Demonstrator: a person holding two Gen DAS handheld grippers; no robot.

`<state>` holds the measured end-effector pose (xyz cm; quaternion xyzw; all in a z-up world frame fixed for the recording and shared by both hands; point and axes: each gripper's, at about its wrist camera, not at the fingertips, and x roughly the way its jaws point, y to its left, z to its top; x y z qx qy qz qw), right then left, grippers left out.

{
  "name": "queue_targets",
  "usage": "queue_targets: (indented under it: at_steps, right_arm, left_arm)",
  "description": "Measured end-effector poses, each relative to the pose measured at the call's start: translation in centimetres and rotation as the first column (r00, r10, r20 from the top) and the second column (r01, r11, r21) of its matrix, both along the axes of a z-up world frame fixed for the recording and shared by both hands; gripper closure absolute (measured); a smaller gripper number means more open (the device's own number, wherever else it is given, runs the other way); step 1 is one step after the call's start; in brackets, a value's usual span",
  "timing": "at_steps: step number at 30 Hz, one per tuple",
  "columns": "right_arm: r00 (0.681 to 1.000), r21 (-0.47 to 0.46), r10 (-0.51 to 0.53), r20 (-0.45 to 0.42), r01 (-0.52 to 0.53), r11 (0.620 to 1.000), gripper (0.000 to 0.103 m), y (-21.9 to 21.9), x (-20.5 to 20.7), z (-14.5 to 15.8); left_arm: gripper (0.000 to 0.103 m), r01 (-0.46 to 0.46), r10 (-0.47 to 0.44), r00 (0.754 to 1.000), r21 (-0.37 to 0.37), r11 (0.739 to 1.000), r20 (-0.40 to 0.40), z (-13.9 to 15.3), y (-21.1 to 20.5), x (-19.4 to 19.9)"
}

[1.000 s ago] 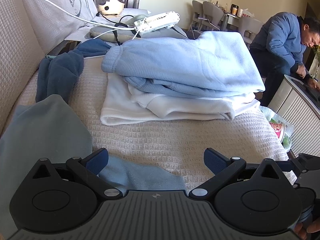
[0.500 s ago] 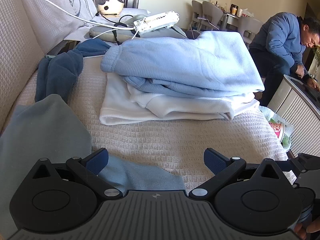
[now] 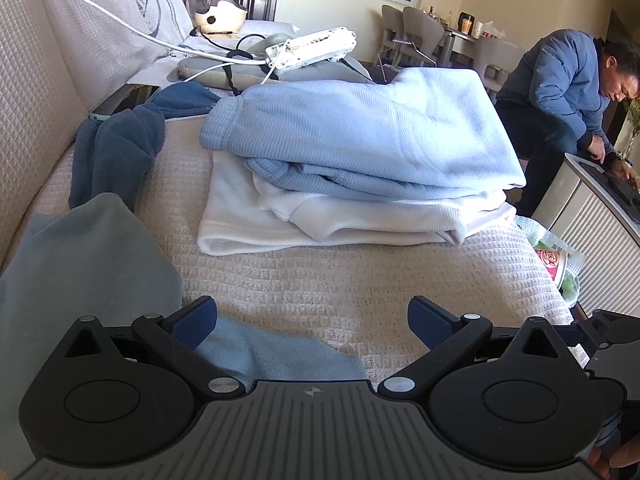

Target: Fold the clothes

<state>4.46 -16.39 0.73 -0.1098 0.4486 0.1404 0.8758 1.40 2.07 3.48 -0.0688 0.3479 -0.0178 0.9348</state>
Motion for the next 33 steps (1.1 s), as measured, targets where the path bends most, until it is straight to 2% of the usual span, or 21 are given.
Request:
queue_targets:
  at_steps: [33]
  right_arm:
    - [1.0, -0.004, -0.001, 0.001, 0.001, 1.0, 0.0, 0.23, 0.03, -0.08]
  left_arm:
    - [0.001, 0.007, -0.007, 1.0, 0.007, 1.0, 0.002, 0.04, -0.11, -0.12]
